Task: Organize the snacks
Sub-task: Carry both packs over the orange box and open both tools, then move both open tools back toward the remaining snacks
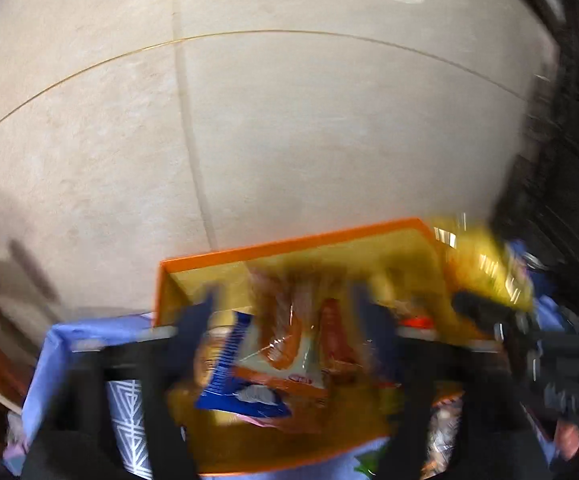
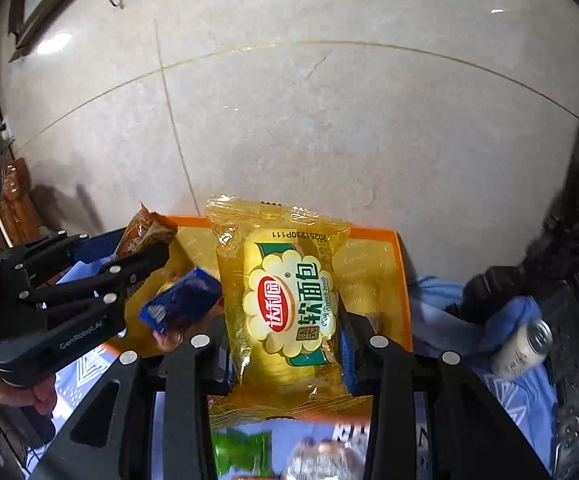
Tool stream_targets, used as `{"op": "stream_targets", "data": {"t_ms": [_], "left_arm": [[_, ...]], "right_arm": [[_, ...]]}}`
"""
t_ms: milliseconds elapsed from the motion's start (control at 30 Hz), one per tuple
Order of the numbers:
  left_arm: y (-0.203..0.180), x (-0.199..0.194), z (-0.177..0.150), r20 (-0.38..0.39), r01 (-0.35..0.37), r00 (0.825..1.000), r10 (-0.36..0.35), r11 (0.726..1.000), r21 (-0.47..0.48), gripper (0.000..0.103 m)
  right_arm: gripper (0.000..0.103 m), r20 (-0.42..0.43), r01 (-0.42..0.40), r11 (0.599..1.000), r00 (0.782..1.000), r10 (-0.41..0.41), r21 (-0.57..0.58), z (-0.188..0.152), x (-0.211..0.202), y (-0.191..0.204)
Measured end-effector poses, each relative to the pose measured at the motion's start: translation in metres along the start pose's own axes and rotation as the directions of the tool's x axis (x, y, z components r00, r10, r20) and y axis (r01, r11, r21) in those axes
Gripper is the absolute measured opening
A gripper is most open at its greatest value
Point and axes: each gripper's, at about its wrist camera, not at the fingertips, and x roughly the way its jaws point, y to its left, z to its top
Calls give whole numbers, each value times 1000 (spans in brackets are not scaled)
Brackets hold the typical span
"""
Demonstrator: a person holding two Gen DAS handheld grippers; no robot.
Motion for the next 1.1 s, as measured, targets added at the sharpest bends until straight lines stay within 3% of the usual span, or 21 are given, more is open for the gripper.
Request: {"op": "stream_targets", "data": {"t_ms": [33,67,567,1100], "left_arm": [[2,-1,0,5,-50,999,50,999,-16,99],[4,-2,0,6,-69,998,69,997,-32,99],[-17,-35,-35,-46,0,999,0,1000,-3,99],[-30,-55,-147,-151,63,987,-58,998,28,99]], "right_arm": [[90,14,24,1000,1000,-24,-4,0,-2,1],[91,27,32,999,999,-32,-5,-1,-4,1],[91,-27,27,1000,999,-27,16,-44,-32,-10],[91,-168,72,990,984,-51,121,-164,-60,-47]]}}
